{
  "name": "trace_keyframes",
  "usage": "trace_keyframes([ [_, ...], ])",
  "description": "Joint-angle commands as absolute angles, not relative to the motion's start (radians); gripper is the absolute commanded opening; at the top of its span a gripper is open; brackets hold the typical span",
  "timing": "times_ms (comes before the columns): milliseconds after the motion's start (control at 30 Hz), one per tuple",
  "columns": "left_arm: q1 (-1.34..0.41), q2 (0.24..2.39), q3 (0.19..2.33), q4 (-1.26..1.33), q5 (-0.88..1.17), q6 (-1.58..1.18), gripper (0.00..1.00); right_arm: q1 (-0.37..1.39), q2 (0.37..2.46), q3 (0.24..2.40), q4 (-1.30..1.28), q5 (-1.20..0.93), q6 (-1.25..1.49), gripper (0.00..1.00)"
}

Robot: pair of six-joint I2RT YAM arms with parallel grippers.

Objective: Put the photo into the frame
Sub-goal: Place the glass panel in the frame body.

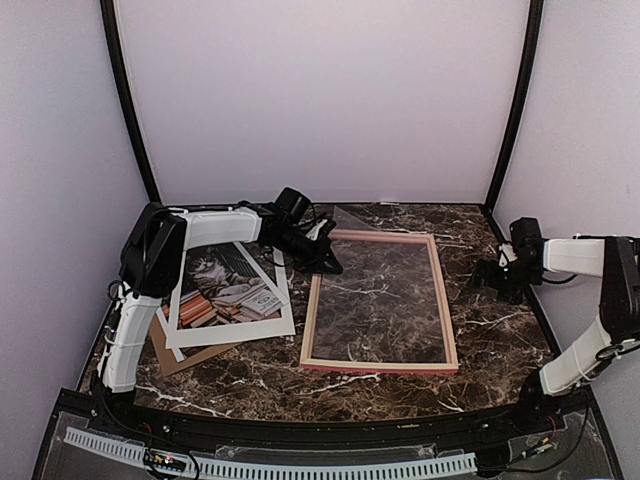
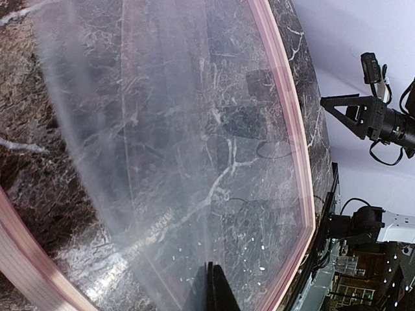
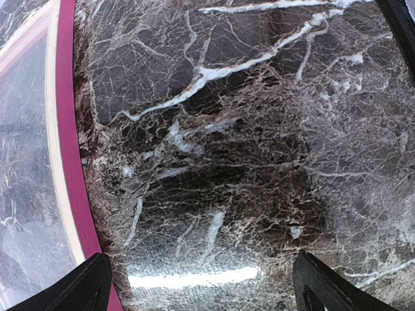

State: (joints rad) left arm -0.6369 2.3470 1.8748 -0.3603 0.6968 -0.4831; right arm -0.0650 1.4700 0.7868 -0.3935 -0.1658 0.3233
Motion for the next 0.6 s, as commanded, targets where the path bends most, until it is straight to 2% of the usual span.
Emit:
trace_keyframes([
  [0, -0.637, 2.314, 1.859, -0.371, 0.707, -0.480, 0.00, -0.059, 1.476, 0.778, -0.371, -0.171, 0.322, 0.99],
  [567, -0.636, 2.298, 1.847, -0.377, 0.695, -0.478, 0.00, -0.058, 1.481, 0.778, -0.367, -0.175, 0.322, 0.99],
])
